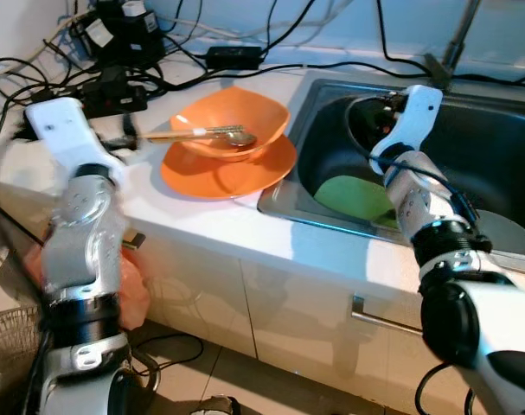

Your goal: Kitchen organization

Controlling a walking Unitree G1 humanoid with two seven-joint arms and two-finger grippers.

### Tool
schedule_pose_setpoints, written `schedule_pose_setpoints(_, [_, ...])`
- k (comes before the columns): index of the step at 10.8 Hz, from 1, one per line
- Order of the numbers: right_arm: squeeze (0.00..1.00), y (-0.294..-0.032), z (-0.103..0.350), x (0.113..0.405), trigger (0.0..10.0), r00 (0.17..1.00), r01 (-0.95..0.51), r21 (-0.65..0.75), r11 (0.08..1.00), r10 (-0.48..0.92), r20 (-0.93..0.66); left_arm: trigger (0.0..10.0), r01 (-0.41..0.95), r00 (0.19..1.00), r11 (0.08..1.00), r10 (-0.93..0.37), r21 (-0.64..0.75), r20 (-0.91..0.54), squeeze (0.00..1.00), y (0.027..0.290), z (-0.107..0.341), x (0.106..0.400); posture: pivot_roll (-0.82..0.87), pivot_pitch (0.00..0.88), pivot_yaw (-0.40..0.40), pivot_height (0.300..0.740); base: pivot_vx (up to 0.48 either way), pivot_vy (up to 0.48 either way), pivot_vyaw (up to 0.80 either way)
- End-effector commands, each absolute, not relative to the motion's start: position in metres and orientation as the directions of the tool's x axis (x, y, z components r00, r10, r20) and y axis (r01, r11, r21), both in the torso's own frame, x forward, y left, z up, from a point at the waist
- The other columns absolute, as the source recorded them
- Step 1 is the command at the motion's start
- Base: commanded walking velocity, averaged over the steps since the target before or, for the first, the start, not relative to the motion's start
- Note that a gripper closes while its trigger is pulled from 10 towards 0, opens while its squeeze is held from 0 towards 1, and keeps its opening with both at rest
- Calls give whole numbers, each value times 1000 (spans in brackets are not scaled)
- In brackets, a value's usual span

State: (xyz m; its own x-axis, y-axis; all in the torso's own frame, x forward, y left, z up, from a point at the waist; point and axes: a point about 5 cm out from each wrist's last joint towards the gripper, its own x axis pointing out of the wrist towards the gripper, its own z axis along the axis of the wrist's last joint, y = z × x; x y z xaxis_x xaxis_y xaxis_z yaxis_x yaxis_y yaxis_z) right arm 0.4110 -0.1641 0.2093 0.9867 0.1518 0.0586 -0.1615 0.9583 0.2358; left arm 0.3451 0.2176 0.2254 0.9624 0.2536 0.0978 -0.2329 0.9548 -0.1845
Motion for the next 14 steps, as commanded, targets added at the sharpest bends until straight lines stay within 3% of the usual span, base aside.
schedule_pose_setpoints(1, [0,-163,210,410,10000,984,-173,226,959,159,75,10000,-237,959,949,262,-207,104,0,222,229,348,146,78,98,740,0,0,0])
schedule_pose_setpoints(7, [0,-161,213,406,10000,983,-181,271,946,164,82,10000,-191,977,869,212,-457,-5,0,218,213,365,136,79,100,740,0,0,0])
schedule_pose_setpoints(10, [0,-161,214,405,10000,983,-181,257,949,164,85,10000,-146,987,888,163,-436,1,0,214,211,371,129,79,99,740,0,0,0])
schedule_pose_setpoints(12, [0,-157,216,405,10000,982,-185,253,950,168,89,10000,-91,994,862,110,-499,8,0,208,211,375,130,79,100,740,0,0,0])
schedule_pose_setpoints(13, [0,-157,215,404,10000,982,-186,249,951,169,87,9451,-64,995,851,92,-522,28,0,206,213,375,131,80,100,740,0,0,0])
schedule_pose_setpoints(14, [0,-157,214,404,10000,982,-183,248,951,167,84,4706,-47,995,845,85,-532,48,0,207,216,376,130,82,100,740,0,0,0])
